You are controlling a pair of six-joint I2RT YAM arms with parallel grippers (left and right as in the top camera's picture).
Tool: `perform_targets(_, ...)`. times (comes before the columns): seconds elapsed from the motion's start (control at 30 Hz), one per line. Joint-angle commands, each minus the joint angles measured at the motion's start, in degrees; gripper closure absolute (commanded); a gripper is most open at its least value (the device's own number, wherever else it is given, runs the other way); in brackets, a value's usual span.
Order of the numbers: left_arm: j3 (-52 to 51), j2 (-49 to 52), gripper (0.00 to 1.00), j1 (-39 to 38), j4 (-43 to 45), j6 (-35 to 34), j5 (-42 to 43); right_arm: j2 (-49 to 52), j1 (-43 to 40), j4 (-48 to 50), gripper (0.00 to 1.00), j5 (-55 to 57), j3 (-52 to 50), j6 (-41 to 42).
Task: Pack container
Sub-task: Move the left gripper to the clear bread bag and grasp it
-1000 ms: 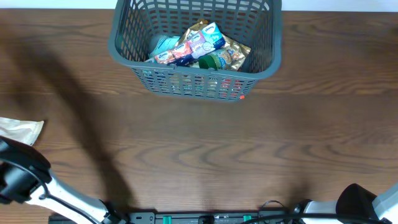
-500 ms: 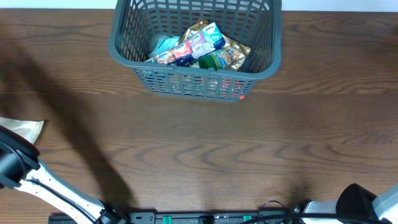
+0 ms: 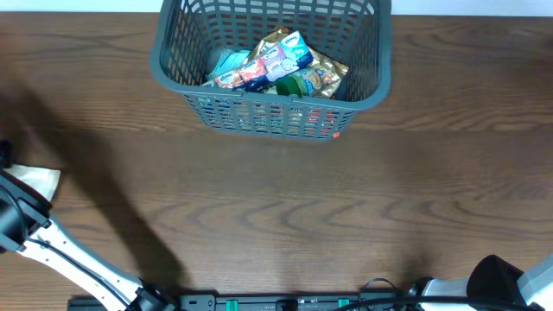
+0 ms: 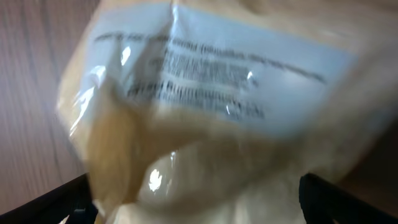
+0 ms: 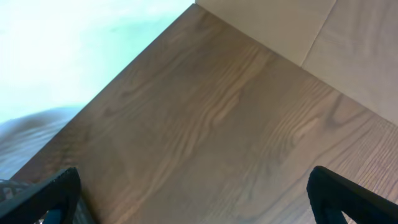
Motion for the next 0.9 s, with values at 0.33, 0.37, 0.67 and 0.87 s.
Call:
perform_targets(0.33, -0.26, 6.54, 0.22, 1.99, 0.92, 0.98, 1.27, -0.31, -0.37, -0.17, 0.01, -0.20, -0.04, 0.00)
perform_targets(0.37, -0.26, 6.54, 0.36, 1.99, 1.18, 0.98, 1.27, -0.31, -0.37, -0.20, 0.01, -0.20, -0.04, -0.02)
perform_targets(0.67, -0.24, 6.47, 0.76, 1.99, -0.66, 0.98, 1.51, -0.31, -0.37, -0.26, 0.01, -0.20, -0.04, -0.02)
perform_targets(0.87, 0.17, 5.46, 0.94, 1.88, -5.84, 1.60, 2.56, -0.31, -0.37, -0.39, 0.01, -0.20, -0.04, -0.02)
